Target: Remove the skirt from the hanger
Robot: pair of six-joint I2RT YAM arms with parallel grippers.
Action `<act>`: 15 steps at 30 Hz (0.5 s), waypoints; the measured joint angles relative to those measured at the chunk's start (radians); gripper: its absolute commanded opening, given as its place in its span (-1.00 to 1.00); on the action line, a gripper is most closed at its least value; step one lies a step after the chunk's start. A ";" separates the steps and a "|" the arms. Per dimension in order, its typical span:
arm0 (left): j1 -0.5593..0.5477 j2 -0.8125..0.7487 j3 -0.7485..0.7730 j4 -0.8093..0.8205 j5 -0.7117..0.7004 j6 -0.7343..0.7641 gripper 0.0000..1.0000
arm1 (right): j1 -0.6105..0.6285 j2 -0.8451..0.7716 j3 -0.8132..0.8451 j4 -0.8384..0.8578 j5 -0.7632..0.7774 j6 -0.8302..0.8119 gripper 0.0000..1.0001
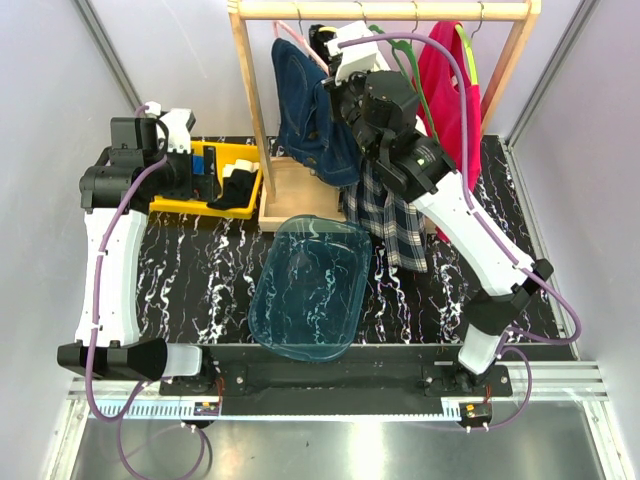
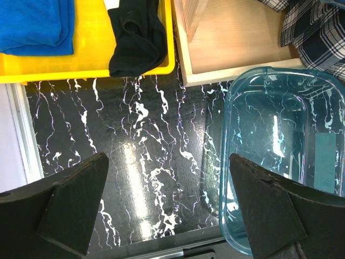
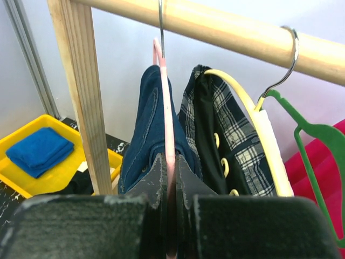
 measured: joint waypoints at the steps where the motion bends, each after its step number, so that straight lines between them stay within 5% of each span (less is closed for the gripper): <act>1: 0.000 0.000 0.000 0.000 0.000 0.000 0.98 | 0.000 0.000 0.008 -0.003 0.000 -0.003 -1.00; 5: 0.000 0.000 0.000 0.002 0.000 0.000 0.98 | 0.002 -0.001 0.024 -0.021 0.005 0.007 -0.91; 10: 0.000 0.000 0.000 0.005 0.000 0.000 0.98 | 0.003 -0.102 -0.192 0.025 0.028 0.087 0.06; 12: 0.000 0.000 0.000 0.009 0.001 0.000 0.98 | 0.003 -0.143 -0.273 0.031 0.034 0.125 0.24; 13: 0.000 0.001 0.000 0.011 0.001 -0.001 0.98 | 0.003 -0.158 -0.303 0.031 0.037 0.138 0.48; 15: 0.000 0.002 0.000 0.011 0.003 -0.001 0.98 | 0.003 -0.163 -0.320 0.027 0.039 0.159 0.54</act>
